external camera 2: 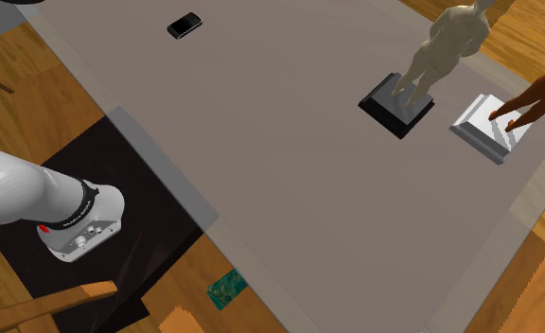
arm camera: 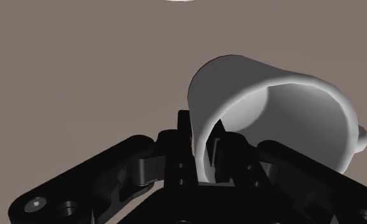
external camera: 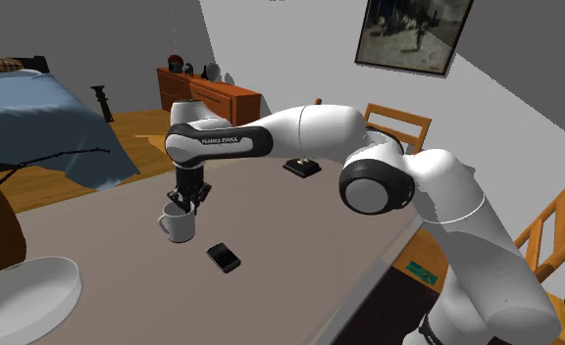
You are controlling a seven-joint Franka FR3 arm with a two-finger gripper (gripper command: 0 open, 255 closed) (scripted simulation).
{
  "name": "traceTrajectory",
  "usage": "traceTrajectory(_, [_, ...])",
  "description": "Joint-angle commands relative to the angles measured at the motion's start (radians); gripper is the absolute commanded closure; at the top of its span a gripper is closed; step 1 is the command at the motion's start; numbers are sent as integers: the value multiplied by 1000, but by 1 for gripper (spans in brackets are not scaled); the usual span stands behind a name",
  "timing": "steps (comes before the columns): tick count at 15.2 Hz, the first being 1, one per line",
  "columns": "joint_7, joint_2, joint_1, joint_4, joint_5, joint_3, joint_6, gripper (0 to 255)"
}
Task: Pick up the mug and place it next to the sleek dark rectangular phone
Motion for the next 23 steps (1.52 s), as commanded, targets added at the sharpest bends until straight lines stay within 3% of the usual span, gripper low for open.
traceTrajectory(1, [-4, 2, 1, -25, 2, 0, 27, 255])
traceTrajectory(12, [-7, 10, 2, -45, 3, 1, 55, 255])
traceTrajectory(13, [-7, 10, 2, -45, 3, 1, 55, 0])
traceTrajectory(18, [-7, 10, 2, -45, 3, 1, 55, 0])
traceTrajectory(23, [0, -12, -7, 45, -2, -2, -56, 0])
